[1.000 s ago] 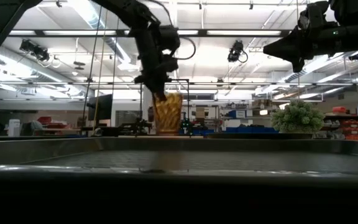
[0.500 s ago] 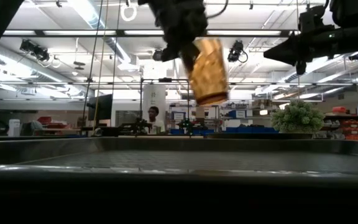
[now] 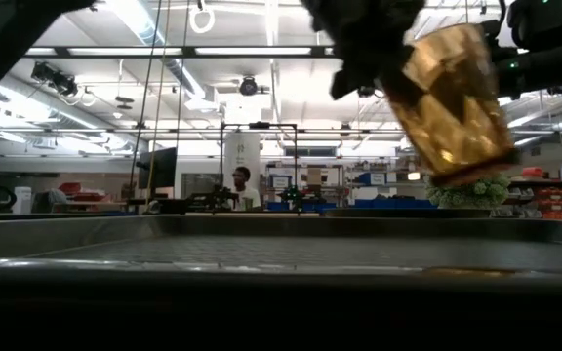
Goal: Pick and place plate/cup/fork/spoon on tray
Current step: Put the brown cup on the black tray
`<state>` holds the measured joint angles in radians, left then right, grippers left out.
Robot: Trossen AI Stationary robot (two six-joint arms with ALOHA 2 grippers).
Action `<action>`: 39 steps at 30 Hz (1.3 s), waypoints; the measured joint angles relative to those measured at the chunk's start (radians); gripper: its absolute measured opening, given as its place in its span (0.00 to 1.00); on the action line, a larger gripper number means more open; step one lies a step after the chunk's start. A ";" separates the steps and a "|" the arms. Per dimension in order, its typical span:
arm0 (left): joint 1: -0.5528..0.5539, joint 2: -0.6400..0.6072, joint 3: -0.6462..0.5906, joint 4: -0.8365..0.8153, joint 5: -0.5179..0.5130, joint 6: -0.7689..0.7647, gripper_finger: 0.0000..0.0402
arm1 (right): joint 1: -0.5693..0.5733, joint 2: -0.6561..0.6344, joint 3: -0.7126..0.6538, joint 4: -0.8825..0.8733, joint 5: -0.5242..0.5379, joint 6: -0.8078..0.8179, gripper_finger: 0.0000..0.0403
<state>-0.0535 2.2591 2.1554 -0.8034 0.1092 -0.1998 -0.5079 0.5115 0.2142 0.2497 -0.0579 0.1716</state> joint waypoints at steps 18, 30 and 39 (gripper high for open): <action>-0.043 0.177 0.162 0.029 -0.197 0.158 0.04 | 0.000 0.001 0.000 0.002 0.004 -0.017 0.03; -0.047 0.178 0.162 0.047 -0.268 0.212 0.04 | 0.002 0.001 0.000 0.003 0.004 -0.014 0.03; -0.046 0.178 0.162 0.044 -0.271 0.220 0.09 | 0.002 0.001 0.000 0.003 0.004 -0.014 0.03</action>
<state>-0.0994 2.4367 2.3169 -0.7592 -0.1621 0.0205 -0.5056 0.5125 0.2142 0.2523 -0.0540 0.1574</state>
